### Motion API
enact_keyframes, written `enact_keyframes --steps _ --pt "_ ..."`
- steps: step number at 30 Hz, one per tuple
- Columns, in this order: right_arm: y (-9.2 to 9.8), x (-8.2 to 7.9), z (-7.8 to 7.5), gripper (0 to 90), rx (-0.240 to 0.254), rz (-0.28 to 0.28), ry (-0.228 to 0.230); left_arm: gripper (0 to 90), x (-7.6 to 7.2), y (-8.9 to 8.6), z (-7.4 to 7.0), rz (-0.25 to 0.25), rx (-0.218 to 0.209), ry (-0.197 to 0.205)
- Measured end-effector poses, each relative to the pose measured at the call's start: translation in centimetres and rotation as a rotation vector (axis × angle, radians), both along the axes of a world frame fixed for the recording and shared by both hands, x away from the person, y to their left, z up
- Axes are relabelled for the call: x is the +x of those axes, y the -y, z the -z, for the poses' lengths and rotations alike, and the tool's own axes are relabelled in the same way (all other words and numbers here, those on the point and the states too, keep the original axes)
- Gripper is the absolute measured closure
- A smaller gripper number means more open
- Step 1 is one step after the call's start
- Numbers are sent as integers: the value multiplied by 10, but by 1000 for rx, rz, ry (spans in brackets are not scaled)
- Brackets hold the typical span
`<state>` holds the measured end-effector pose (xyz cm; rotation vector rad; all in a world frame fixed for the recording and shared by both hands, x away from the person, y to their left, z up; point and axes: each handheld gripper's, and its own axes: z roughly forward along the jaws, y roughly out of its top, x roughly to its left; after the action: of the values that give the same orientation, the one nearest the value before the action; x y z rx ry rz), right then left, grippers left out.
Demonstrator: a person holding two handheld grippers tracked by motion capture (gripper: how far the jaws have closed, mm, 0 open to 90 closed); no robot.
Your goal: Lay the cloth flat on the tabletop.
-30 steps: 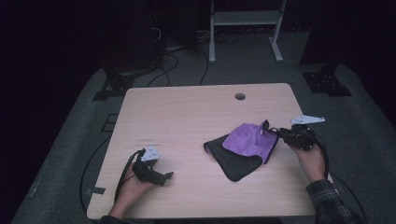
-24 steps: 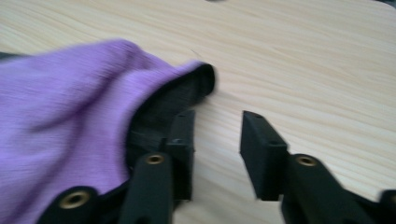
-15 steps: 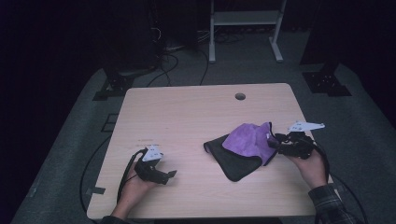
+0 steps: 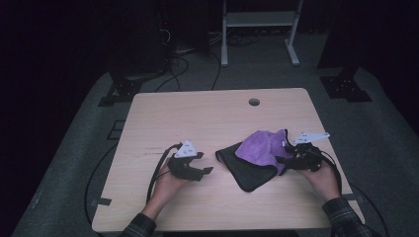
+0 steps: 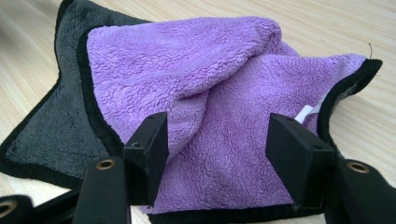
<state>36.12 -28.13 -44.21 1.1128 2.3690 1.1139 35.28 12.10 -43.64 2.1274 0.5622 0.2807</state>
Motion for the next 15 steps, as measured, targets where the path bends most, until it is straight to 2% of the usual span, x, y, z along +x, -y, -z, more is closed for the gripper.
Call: enact_keyframes --steps 6,11,15 --pt "0 1 1 367 3 -3 -4 323 20 41 -2 45 -10 0" --pt "0 1 1 367 3 -12 -3 334 35 69 2 72 13 8" --pt "-1 1 1 367 8 -14 -6 334 47 85 10 80 11 -21"
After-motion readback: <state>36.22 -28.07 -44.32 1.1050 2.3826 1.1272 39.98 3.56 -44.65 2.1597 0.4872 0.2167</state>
